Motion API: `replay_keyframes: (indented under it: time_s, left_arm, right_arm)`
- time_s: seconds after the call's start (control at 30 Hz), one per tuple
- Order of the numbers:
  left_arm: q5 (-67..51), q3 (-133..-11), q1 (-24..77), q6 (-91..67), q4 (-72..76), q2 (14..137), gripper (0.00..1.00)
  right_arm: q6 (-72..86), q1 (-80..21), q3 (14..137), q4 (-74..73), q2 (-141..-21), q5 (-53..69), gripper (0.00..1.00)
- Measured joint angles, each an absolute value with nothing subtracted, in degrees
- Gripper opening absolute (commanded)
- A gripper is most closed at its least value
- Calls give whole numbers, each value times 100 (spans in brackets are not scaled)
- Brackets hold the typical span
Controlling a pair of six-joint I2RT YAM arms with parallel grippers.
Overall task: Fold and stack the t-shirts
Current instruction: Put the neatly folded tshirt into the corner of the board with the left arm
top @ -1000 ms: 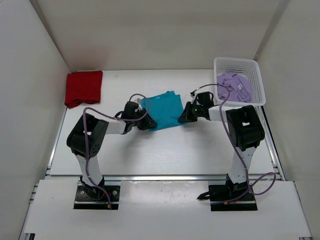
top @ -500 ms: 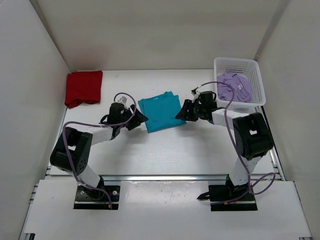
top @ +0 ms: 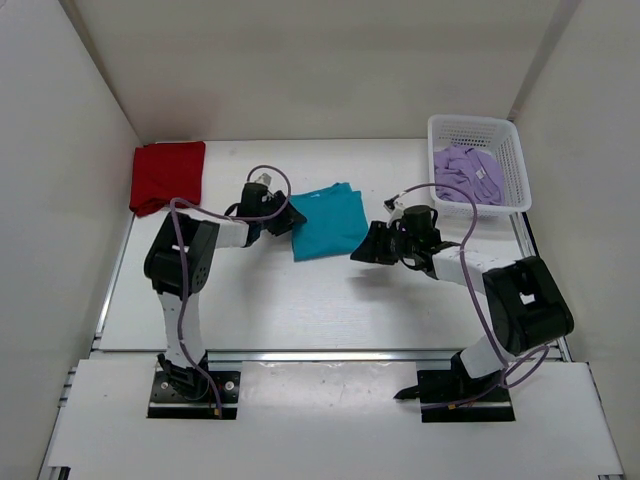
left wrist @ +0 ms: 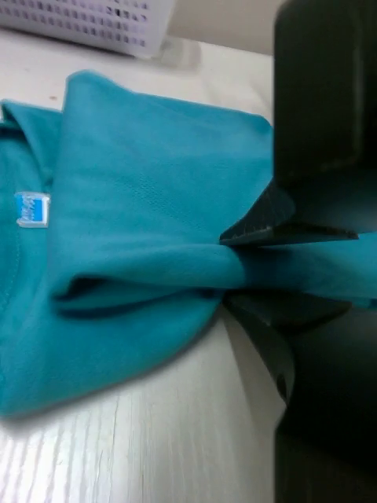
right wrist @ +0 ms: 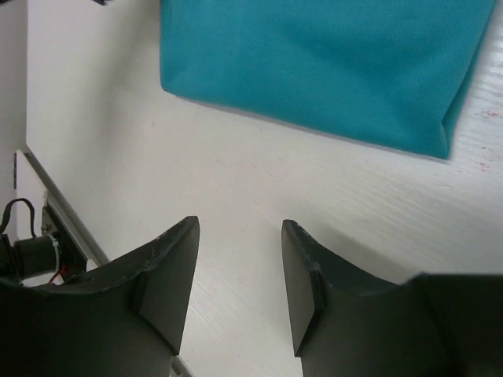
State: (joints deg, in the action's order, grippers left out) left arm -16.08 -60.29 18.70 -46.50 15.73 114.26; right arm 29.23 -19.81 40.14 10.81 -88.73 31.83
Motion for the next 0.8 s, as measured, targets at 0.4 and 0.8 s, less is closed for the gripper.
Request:
replay_keyframes:
  time_s: [0.4,0.8]
  left_arm:
    - [-1903,-8659,2008,-4716,368,12241,0]
    - [-2335,-9732,-888,-4928,174,11568,48]
  right_arm:
    - [3055,-1638,3610,1337,-8215,3258,44]
    - [3048,-1498,3385,1273,-8189,3470,43]
